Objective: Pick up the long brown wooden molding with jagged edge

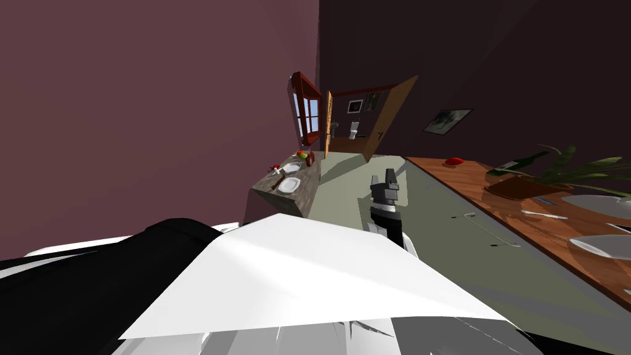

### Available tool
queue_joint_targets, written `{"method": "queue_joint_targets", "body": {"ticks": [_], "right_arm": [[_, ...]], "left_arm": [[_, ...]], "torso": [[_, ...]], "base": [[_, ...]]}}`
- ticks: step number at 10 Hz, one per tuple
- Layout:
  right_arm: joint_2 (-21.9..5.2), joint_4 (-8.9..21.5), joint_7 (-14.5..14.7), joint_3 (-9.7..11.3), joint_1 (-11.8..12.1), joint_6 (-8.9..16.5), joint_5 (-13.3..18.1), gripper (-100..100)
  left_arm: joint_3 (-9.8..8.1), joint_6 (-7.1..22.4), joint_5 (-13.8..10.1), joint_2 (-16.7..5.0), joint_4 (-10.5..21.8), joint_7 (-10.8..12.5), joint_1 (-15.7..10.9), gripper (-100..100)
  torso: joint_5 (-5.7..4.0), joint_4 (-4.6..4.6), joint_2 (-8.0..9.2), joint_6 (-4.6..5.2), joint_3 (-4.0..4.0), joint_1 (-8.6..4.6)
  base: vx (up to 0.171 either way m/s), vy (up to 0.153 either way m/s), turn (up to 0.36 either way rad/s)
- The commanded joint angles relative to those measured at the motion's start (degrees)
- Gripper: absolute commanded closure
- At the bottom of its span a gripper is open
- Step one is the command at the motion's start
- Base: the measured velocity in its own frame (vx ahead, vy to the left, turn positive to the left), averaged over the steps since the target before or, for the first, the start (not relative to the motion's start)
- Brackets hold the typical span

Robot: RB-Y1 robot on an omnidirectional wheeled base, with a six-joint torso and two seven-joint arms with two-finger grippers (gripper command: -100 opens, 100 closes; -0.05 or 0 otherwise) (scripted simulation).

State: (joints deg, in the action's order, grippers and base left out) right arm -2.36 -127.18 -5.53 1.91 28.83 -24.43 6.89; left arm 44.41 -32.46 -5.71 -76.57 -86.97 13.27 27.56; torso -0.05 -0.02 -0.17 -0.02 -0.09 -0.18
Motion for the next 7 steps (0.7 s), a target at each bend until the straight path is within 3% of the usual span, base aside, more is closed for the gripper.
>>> {"method": "queue_joint_targets", "body": {"ticks": [1, 2, 3, 4, 5, 6, 7], "right_arm": [[0.0, 0.0, 0.0, 0.0, 0.0, 0.0, 0.0, 0], [0.0, 0.0, 0.0, 0.0, 0.0, 0.0, 0.0, 0], [0.0, 0.0, 0.0, 0.0, 0.0, 0.0, 0.0, 0], [0.0, 0.0, 0.0, 0.0, 0.0, 0.0, 0.0, 0], [0.0, 0.0, 0.0, 0.0, 0.0, 0.0, 0.0, 0], [0.0, 0.0, 0.0, 0.0, 0.0, 0.0, 0.0, 0], [0.0, 0.0, 0.0, 0.0, 0.0, 0.0, 0.0, 0]], "left_arm": [[1.32, -0.3, -0.1, -2.6, 0.7, -0.3, 0.2, -100], [3.98, -1.0, 0.1, -4.1, 2.8, -0.4, -0.6, -100], [4.01, -1.0, 0.1, -5.5, 2.8, -0.4, -0.6, -100], [6.41, -1.7, 0.3, -7.4, 4.8, -0.6, -1.5, -100], [6.66, -1.7, 0.3, -8.5, 4.8, -0.6, -1.5, -100], [9.26, -2.4, 0.6, -10.6, 6.8, -0.7, -2.5, -100], [9.26, -2.4, 0.6, -11.2, 6.8, -0.7, -2.5, -100]], "torso": [[0.00, 0.00, 0.00, 0.00, 0.00, 0.00], [0.01, 0.00, 0.02, -0.03, 0.01, 0.05], [0.01, 0.00, 0.00, 0.00, 0.00, 0.05], [0.01, 0.00, 0.02, -0.04, 0.01, 0.07], [0.00, -0.01, -0.08, 0.01, -0.04, 0.01], [0.01, -0.02, -0.06, -0.03, -0.04, 0.06], [0.02, -0.02, -0.08, -0.02, -0.04, 0.08]], "base": [[0.055, -0.038, -0.077], [0.061, -0.041, -0.152], [0.058, -0.034, -0.074], [0.088, -0.052, -0.139], [0.075, -0.032, -0.067], [0.083, -0.029, -0.112], [0.073, -0.023, -0.080]]}}
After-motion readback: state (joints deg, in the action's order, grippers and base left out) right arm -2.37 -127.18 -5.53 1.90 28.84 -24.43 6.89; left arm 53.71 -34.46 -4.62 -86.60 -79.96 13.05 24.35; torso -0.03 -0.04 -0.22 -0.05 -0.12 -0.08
